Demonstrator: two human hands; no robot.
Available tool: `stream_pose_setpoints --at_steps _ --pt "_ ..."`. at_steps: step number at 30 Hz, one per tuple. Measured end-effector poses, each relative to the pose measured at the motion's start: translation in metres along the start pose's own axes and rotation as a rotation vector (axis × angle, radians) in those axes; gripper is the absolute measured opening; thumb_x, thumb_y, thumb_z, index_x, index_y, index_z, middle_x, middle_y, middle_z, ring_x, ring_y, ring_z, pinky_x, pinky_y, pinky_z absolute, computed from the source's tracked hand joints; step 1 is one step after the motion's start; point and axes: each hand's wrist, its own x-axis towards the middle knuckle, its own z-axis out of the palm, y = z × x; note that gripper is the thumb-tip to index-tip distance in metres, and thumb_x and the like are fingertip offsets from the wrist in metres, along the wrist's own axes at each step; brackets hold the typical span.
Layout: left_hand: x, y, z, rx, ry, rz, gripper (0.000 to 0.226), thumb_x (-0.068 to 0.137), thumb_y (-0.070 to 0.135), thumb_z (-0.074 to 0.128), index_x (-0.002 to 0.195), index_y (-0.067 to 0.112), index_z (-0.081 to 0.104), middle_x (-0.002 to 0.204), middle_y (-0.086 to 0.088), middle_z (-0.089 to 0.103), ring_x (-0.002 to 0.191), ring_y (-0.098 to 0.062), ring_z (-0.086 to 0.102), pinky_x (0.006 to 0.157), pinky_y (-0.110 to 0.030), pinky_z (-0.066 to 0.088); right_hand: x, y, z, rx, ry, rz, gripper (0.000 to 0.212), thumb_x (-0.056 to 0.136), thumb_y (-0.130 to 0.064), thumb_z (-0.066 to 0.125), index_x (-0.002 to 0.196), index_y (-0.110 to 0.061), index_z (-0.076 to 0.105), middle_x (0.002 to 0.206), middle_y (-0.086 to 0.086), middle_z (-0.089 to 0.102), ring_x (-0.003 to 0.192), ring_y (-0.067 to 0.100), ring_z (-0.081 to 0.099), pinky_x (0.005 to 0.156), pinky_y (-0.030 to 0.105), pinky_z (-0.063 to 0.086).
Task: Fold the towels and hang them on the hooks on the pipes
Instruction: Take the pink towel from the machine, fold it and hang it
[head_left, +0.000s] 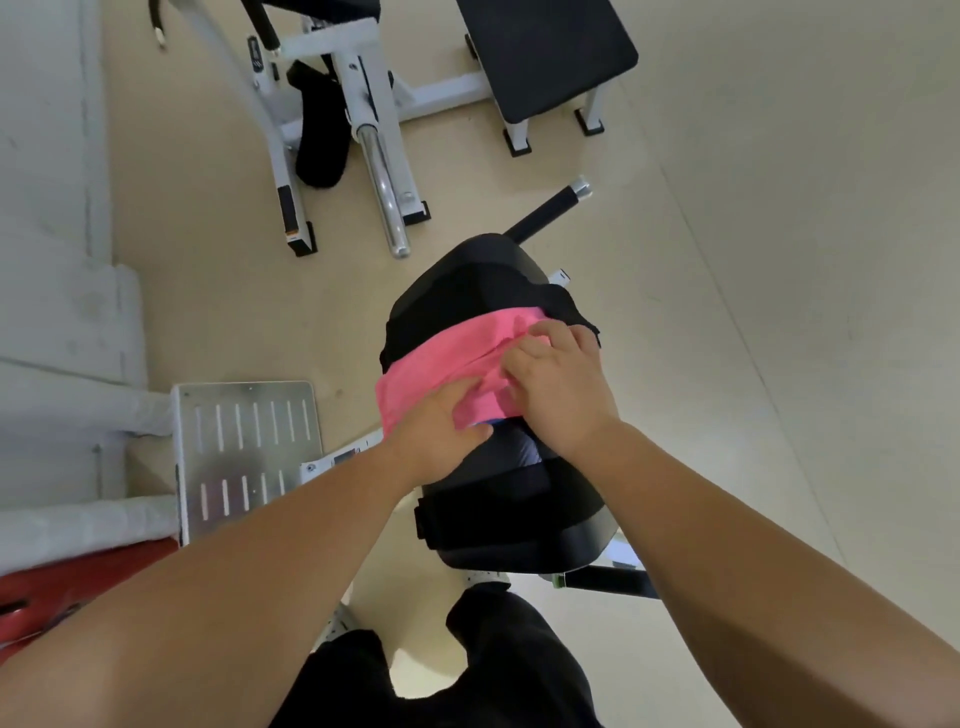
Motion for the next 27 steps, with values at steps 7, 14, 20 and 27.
stream_pose_setpoints --at_steps 7,14,20,27 --pt "-0.047 0.003 -0.049 -0.212 0.226 -0.007 0.009 0.096 0.028 0.066 0.088 0.026 0.069 0.093 -0.003 0.072 0.093 -0.026 0.067 0.085 -0.042 0.056 -0.002 -0.048 -0.043 0.164 0.145 -0.063 0.015 0.088 -0.022 0.064 0.073 -0.022 0.064 0.069 -0.006 0.064 0.087 0.026 0.06 0.103 0.048 0.037" --pt "-0.125 -0.014 -0.121 -0.387 0.424 0.026 0.012 0.097 0.012 0.066 0.086 0.009 0.063 0.075 0.002 0.062 0.064 -0.006 0.052 0.064 -0.021 0.042 0.021 -0.093 -0.099 0.352 0.158 -0.135 0.025 0.095 -0.026 0.057 0.07 -0.025 0.06 0.056 -0.011 0.05 0.053 0.013 0.044 0.07 0.033 0.044" --pt "-0.188 -0.039 -0.164 -0.517 0.529 0.066 0.014 0.095 0.012 0.069 0.082 0.016 0.067 0.07 0.005 0.064 0.066 -0.008 0.056 0.061 -0.019 0.045 0.044 -0.148 -0.146 0.568 0.088 -0.22 0.015 0.096 -0.021 0.057 0.094 -0.021 0.071 0.077 -0.008 0.068 0.07 0.013 0.061 0.067 0.03 0.051" --pt "-0.268 -0.111 -0.151 -0.491 0.555 -0.122 0.016 0.088 0.019 0.078 0.087 0.005 0.072 0.082 -0.009 0.073 0.076 -0.015 0.066 0.081 -0.032 0.052 0.068 -0.225 -0.16 0.937 -0.162 -0.137 0.014 0.092 -0.019 0.067 0.081 -0.012 0.073 0.079 0.006 0.067 0.068 0.006 0.056 0.062 0.021 0.044"
